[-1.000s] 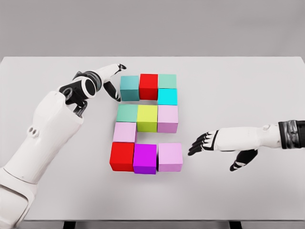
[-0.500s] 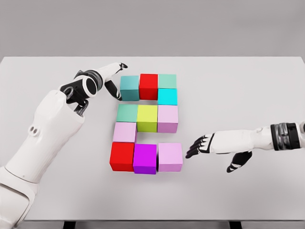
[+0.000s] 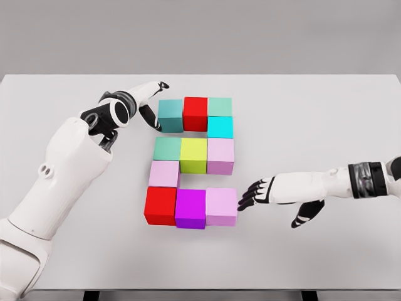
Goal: Assemble the squares on the desktop into the number 2
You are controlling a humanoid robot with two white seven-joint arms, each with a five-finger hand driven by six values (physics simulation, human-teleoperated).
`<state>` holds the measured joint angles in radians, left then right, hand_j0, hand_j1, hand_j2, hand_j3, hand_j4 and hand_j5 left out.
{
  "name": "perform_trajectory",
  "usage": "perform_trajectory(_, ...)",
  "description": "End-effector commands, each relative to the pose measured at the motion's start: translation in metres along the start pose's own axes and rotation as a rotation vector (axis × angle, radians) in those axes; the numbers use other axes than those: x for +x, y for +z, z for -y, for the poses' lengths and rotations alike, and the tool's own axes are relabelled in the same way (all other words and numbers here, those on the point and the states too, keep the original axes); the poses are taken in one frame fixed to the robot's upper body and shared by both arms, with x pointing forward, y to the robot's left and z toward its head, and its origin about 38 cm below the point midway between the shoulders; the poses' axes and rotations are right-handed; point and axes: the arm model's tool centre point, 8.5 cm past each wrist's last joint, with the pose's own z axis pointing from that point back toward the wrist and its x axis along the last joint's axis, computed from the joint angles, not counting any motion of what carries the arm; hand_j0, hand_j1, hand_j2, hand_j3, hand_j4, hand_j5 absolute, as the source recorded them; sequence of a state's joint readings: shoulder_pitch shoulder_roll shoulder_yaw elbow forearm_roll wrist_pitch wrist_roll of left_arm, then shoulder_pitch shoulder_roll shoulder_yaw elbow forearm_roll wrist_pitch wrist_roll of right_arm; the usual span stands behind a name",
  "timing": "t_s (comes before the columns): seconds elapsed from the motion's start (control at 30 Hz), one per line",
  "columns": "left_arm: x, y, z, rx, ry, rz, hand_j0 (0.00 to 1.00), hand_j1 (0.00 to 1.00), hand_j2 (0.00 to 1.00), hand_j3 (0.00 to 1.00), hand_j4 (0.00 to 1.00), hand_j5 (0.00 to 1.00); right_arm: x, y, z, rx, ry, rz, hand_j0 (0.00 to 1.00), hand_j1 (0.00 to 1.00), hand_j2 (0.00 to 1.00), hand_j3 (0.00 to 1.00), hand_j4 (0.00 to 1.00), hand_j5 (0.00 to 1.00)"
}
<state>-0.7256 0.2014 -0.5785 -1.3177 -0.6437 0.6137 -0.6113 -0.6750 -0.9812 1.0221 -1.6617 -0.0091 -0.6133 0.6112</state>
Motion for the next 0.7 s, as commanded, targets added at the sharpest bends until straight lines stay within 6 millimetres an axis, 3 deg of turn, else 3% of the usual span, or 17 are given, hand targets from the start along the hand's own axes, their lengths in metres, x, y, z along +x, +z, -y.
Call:
perform_trajectory(0.0,0.0,0.0,0.0,0.003,-0.004,0.0,0.99,0.99,0.99,0.99,0.99,0.99,0.0,0.0,0.001,-0.006,-0.005,0.002,1.0,1.0,1.0,1.0,1.0,1.0)
perform_trajectory(0.13,0.003,0.0,0.0,0.003,-0.003,0.007,0.99,0.99,0.99,0.99,0.99,0.99,-0.001,0.003,0.002,-0.007,-0.004,-0.007,1.0,1.0,1.0,1.0,1.0,1.0)
perform_trajectory(0.2,0.004,0.0,0.0,0.003,-0.004,0.008,0.99,0.99,0.99,0.99,0.99,0.99,-0.007,0.014,0.006,-0.01,0.001,-0.039,1.0,1.0,1.0,1.0,1.0,1.0)
perform_trajectory(0.27,0.004,0.0,-0.001,0.005,-0.003,0.008,0.99,0.99,0.99,0.99,0.99,0.99,-0.021,0.06,0.018,-0.031,0.002,-0.159,1.0,1.0,1.0,1.0,1.0,1.0)
perform_trajectory(0.3,0.004,0.0,-0.001,0.005,-0.004,0.008,0.99,0.99,0.99,0.99,0.99,0.99,-0.019,0.083,0.037,-0.101,0.007,-0.183,1.0,1.0,1.0,1.0,1.0,1.0)
perform_trajectory(0.37,0.004,0.0,-0.001,0.005,-0.002,0.007,0.99,0.99,0.99,0.99,0.99,0.99,-0.014,0.107,0.056,-0.233,-0.063,-0.153,1.0,1.0,1.0,1.0,1.0,1.0)
perform_trajectory(0.67,0.005,0.001,-0.004,0.015,-0.011,0.005,0.99,0.99,0.99,0.99,0.99,0.99,-0.009,0.116,0.06,-0.245,-0.062,-0.155,1.0,1.0,1.0,1.0,1.0,1.0)
